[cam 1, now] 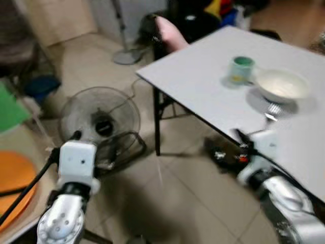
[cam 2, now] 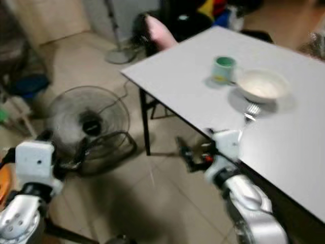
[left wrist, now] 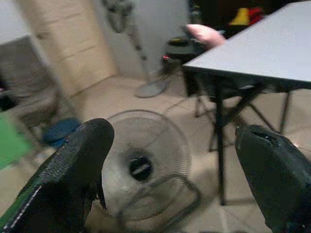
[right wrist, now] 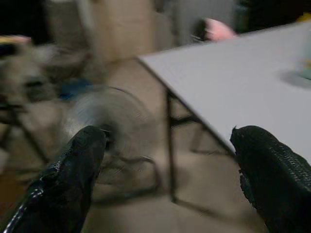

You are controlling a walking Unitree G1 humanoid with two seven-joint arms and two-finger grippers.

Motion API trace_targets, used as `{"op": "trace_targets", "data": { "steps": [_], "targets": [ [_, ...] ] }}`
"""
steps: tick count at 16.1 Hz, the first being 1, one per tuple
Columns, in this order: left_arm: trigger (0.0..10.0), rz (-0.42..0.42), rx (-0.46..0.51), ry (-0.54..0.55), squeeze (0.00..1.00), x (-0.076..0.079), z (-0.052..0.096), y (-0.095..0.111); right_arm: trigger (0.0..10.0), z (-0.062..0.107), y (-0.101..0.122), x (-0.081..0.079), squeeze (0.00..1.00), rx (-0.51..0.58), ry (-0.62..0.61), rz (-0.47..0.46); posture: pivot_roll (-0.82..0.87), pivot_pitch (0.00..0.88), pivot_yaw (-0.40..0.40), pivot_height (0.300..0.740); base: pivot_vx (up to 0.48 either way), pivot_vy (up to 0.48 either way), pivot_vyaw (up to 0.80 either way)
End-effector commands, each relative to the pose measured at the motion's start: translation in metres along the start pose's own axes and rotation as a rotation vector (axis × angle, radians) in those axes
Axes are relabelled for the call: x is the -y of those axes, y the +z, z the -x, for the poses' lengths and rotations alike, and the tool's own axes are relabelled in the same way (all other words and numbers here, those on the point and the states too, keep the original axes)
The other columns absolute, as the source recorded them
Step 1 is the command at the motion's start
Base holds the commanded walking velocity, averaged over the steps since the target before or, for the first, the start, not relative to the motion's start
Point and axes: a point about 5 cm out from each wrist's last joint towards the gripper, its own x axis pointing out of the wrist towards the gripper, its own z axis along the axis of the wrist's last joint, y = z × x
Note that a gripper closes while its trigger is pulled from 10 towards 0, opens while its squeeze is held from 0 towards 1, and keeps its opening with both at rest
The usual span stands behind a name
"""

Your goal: Setting the table

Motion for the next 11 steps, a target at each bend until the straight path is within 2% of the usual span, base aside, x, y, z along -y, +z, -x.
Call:
{"op": "trace_targets", "data": {
  "steps": [1, 11],
  "targets": [
    [10.0, -0.003, 0.021, 0.001, 0.0, 0.0011, 0.0001, 0.0056, 10.0, -0.0001, 0.001, 0.0045, 1.0, -0.002, -0.014, -0.013, 0.0, 0.041, 0.055, 0.74, 0.0, 0.0, 0.8],
    [10.0, -0.016, 0.028, -0.005, 0.0, -0.0022, -0.0017, 0.0114, 10.0, -0.0005, -0.0015, 0.0098, 1.0, 0.002, -0.01, -0.048, 0.0, 0.049, 0.071, 0.74, 0.0, 0.373, 0.8]
  ]
}}
